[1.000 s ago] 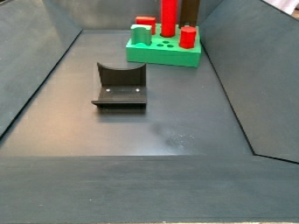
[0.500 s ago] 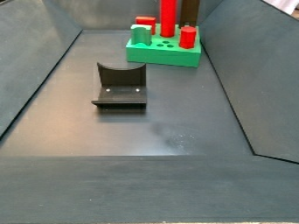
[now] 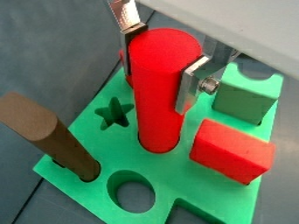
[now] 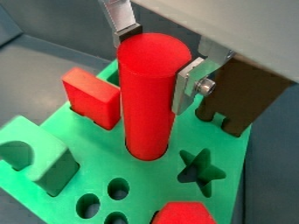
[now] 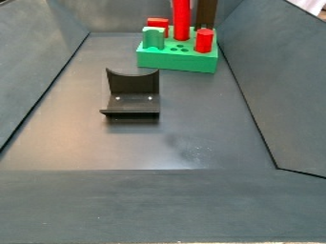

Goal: Pick up the round object. Move up. Place the round object on the fixture. Regrasp the round object. Move to above the board. Insert the round object.
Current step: Insert the round object.

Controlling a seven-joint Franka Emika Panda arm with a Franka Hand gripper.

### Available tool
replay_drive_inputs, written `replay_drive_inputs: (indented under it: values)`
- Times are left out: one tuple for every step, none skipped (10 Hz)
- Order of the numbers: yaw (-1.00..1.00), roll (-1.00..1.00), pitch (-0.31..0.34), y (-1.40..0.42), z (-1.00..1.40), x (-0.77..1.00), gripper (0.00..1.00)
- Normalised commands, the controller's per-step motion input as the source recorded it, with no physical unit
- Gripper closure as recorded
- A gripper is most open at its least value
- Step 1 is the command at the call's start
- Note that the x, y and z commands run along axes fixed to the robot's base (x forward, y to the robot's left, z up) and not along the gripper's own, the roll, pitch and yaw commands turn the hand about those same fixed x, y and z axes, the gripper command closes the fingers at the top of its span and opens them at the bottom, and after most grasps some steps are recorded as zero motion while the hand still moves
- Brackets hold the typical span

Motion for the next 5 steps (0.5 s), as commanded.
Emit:
replay_drive_inputs:
  values:
    - [-0.15, 0.07, -0.017, -0.07, -0.41, -0.05, 1.0]
    - [-0.16, 0.05, -0.041, -0.07, -0.47, -0.04, 1.0]
    - [-0.15, 0.02, -0.037, -0.05, -0.43, -0.02, 1.0]
    - [-0.15, 0.01, -0.031, -0.03, -0.43, 0.0, 1.0]
    - [-0.11, -0.03, -0.073, -0.02, -0.28, 0.0, 1.0]
